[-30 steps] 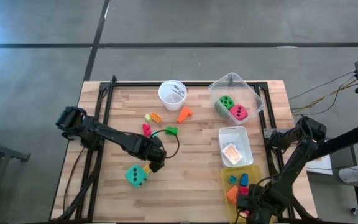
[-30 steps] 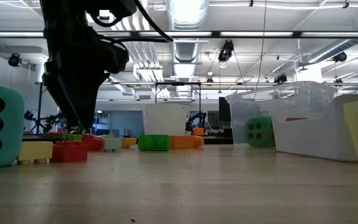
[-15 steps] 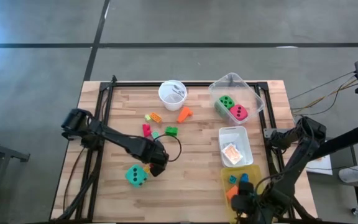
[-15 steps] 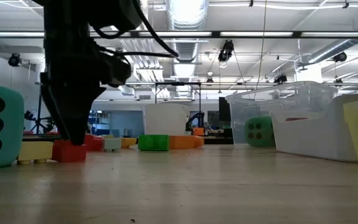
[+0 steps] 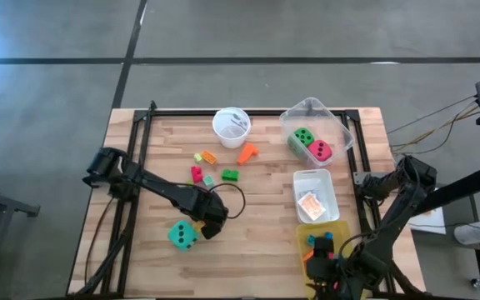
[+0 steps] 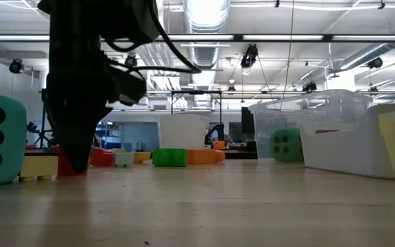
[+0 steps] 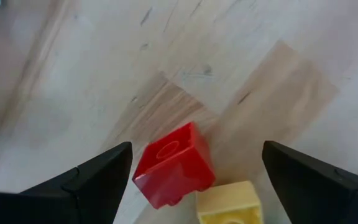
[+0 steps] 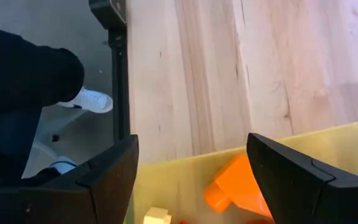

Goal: Pick & Place Toys
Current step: Put the red game piece into the yellow bin

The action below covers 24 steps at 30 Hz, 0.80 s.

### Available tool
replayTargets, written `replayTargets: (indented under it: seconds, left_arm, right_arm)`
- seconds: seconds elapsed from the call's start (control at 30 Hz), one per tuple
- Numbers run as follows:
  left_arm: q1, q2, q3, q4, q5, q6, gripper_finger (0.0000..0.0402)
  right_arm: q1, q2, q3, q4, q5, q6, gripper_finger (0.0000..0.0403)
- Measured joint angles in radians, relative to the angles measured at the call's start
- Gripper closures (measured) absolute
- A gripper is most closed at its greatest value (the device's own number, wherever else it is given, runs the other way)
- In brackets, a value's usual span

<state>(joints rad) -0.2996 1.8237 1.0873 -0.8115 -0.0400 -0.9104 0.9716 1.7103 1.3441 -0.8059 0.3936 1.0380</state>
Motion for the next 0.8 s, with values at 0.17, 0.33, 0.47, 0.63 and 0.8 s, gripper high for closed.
replayTargets:
  seconds: [0.17, 0.33, 0.47, 0.63, 0.8]
  left_arm:
    - [0.000, 0.000, -0.001, -0.001, 0.000, 0.064, 0.0076]
    - [0.000, 0.000, -0.001, -0.001, 0.000, 0.122, 0.0122]
    - [0.000, 0.000, -0.001, -0.001, 0.001, 0.107, 0.0152]
    - [0.000, 0.000, -0.001, -0.002, 0.016, 0.141, 0.0189]
    - [0.002, 0.000, -0.001, -0.001, 0.056, 0.076, 0.0221]
  right_arm:
    - [-0.008, 0.000, 0.000, 0.002, 0.011, -0.004, 0.0112]
    - [-0.011, 0.000, -0.001, 0.002, 0.016, -0.004, 0.0112]
    - [-0.010, 0.000, -0.001, 0.003, 0.029, -0.003, 0.0112]
    - [-0.010, 0.000, -0.002, 0.005, 0.029, -0.003, 0.0112]
    - [-0.010, 0.000, -0.002, 0.010, 0.029, -0.002, 0.0112]
